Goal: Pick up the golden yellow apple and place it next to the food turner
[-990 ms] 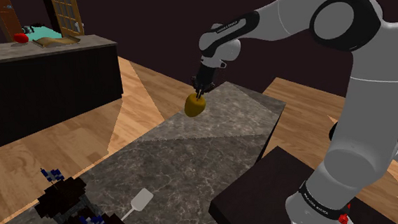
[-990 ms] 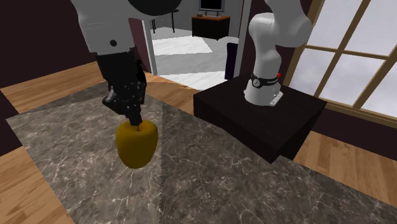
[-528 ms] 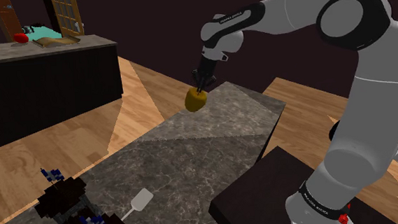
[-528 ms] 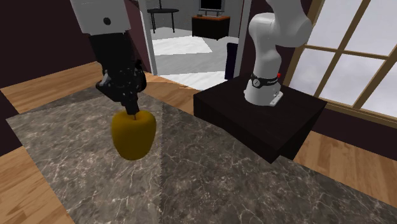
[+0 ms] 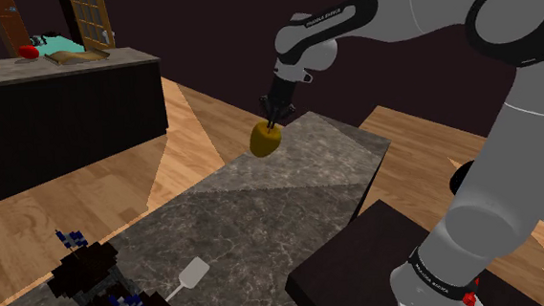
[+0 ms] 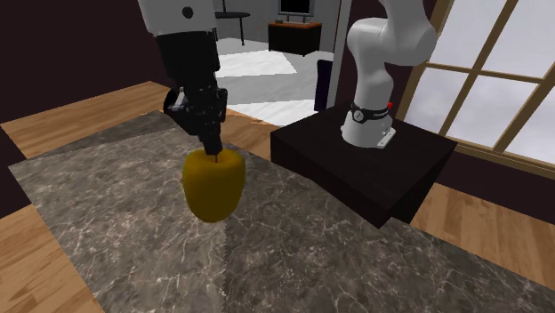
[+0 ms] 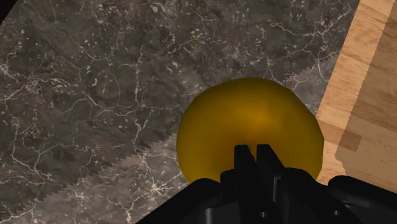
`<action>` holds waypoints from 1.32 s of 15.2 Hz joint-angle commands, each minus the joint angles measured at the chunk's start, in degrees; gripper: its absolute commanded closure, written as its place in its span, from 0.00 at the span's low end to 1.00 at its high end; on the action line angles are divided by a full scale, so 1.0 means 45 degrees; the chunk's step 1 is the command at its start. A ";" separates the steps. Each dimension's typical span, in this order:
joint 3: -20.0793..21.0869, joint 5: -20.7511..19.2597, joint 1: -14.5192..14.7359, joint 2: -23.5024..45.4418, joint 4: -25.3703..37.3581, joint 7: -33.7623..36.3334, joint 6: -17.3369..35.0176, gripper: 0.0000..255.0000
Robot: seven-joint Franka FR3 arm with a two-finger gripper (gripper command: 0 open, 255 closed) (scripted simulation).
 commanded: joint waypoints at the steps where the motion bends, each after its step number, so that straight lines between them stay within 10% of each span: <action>1: 0.0155 0.0058 0.0195 -0.0704 -0.0928 0.0274 0.0299 1.00; 20: 0.3030 0.1442 0.2774 -0.5901 -0.6737 0.4502 0.1948 1.00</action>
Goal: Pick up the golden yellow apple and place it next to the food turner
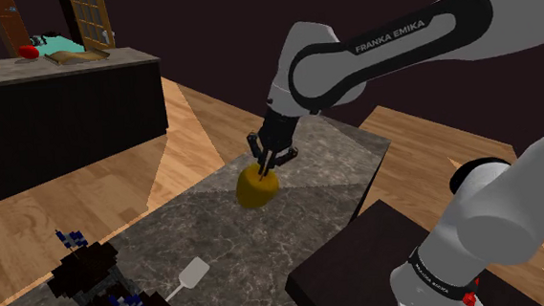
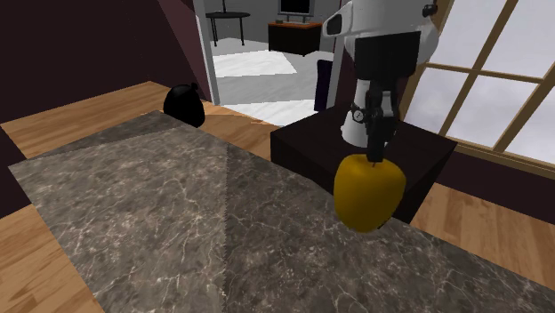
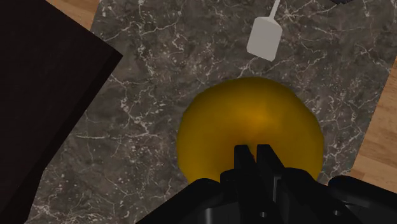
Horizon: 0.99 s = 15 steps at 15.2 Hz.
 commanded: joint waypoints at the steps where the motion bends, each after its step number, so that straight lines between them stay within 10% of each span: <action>1: 0.0375 0.0231 0.0315 -0.0413 -0.0419 0.0505 0.0135 1.00; 15: 0.2079 0.1158 0.1427 -0.0390 -0.1792 0.2163 0.1998 1.00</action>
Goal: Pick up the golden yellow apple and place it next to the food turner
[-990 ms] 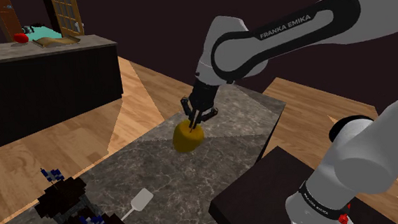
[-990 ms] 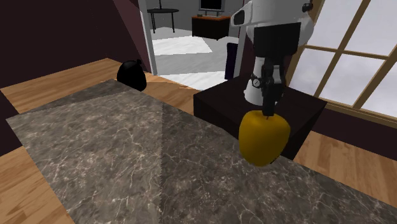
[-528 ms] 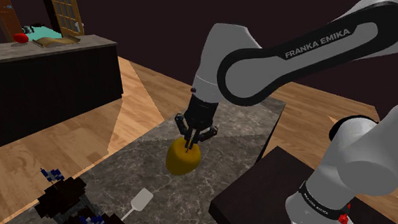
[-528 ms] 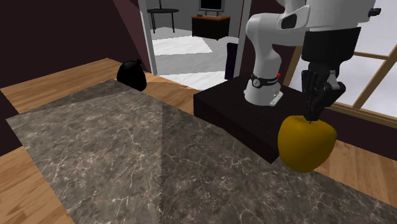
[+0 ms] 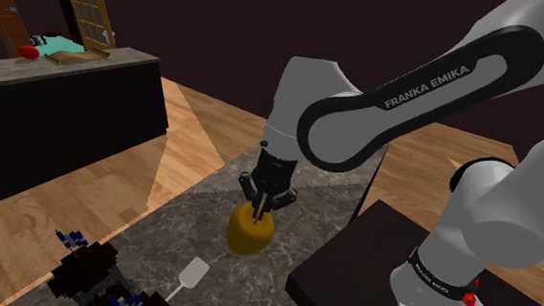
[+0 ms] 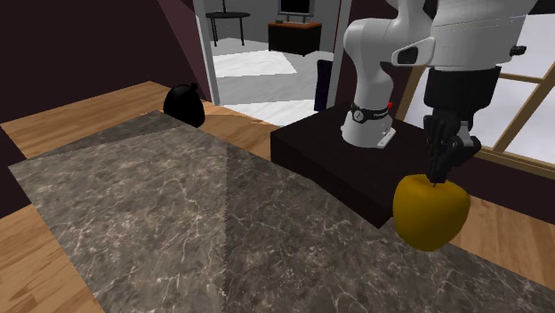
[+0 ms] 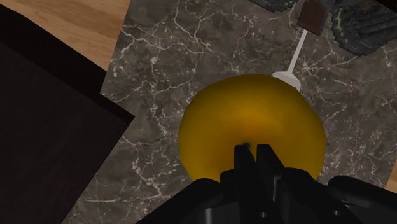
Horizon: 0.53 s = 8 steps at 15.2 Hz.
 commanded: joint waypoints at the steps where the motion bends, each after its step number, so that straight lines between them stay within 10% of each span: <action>1: 0.0080 0.0061 0.0014 0.0292 -0.0164 -0.0060 0.0463 1.00; 8: 0.0312 0.0203 0.0030 0.1405 -0.0597 -0.0265 0.1991 1.00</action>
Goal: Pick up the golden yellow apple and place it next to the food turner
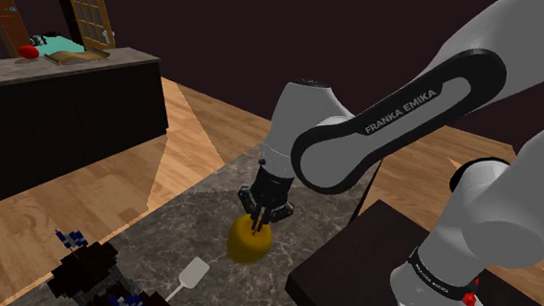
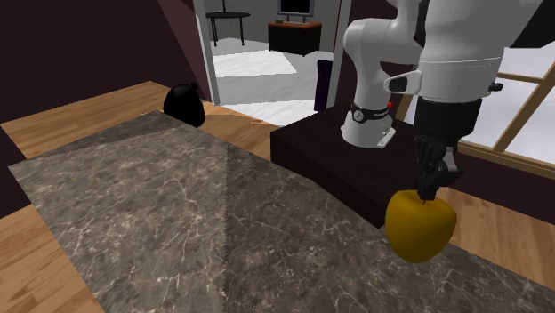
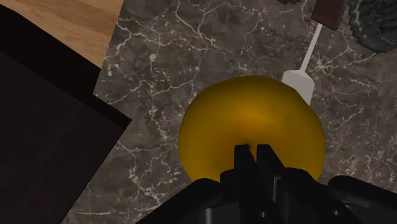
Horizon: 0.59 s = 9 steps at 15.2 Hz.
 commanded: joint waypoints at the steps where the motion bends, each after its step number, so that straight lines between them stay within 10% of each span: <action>1: 0.0076 0.0041 0.0007 0.0382 -0.0126 -0.0059 0.0516 1.00; 9: 0.0284 0.0040 -0.0012 0.1951 -0.0406 -0.0238 0.2339 1.00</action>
